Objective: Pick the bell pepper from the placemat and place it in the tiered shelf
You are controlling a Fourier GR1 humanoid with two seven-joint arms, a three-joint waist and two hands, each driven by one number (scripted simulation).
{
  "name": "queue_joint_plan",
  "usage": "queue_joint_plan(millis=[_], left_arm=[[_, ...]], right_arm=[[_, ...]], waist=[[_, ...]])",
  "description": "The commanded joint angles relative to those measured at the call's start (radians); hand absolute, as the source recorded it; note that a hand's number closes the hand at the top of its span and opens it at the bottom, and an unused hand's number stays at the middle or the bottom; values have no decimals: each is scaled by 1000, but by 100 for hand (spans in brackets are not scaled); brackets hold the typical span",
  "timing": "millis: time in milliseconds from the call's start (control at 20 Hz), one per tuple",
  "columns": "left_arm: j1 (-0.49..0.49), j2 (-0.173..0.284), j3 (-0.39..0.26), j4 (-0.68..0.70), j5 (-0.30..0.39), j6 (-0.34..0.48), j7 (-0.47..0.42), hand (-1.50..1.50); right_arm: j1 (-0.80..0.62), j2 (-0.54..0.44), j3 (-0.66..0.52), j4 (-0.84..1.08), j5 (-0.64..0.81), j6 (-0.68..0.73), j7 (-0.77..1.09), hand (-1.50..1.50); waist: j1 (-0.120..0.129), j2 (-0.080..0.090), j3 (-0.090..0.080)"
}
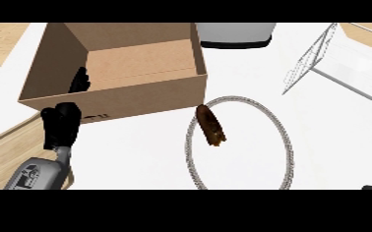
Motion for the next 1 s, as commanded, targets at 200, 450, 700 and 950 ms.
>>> queue_joint_plan(millis=[200,450,700,950], left_arm=[[-36,-83,-107,-20,-28,-57,0,0],[-18,-51,-89,-42,-29,-76,-6,0],[-49,-62,-70,19,-23,-93,-16,0],[-28,-92,-100,-19,-57,-62,-19,0]], right_arm=[[17,-61,-93,141,-58,-213,-47,150],[53,-17,-149,78,-207,-404,-105,150],[78,-66,-190,156,-294,-466,-191,150],[131,-60,-223,206,-352,-558,-236,150]], waist=[[-5,5,-3],[-9,0,-3],[-18,3,-4],[-15,5,-3]])
